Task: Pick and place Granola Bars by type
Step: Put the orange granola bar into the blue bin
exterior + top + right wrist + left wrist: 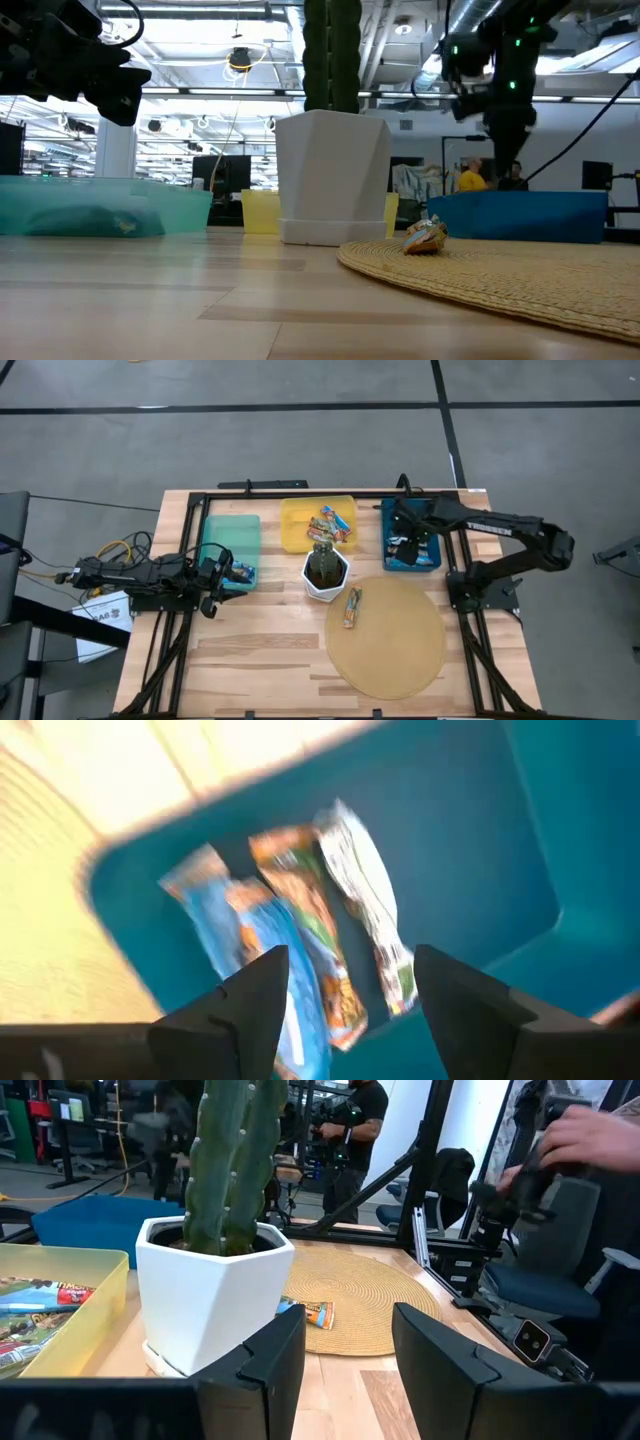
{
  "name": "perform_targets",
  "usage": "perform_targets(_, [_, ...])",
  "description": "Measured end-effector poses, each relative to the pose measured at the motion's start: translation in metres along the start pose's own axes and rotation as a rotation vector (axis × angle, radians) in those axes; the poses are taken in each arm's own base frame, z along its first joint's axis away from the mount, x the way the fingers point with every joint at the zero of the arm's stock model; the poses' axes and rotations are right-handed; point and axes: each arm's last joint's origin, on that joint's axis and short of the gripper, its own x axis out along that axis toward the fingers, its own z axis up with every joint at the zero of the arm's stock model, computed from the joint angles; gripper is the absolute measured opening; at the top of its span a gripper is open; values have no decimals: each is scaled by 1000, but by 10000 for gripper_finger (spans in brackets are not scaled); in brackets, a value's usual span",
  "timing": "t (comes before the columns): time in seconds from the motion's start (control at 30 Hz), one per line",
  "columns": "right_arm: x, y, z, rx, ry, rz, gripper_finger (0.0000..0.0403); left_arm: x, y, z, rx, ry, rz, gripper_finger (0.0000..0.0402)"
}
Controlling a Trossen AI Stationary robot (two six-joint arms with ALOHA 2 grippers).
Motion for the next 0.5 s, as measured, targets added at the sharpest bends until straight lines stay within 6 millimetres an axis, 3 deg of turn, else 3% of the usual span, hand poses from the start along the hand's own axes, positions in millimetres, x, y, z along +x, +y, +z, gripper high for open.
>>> perform_targets(0.13, [-21,14,4,-84,-96,11,206,0,0,0,0,0,0,144])
perform_targets(0.5, [-56,74,0,-686,-280,41,197,0,0,0,0,0,0,144])
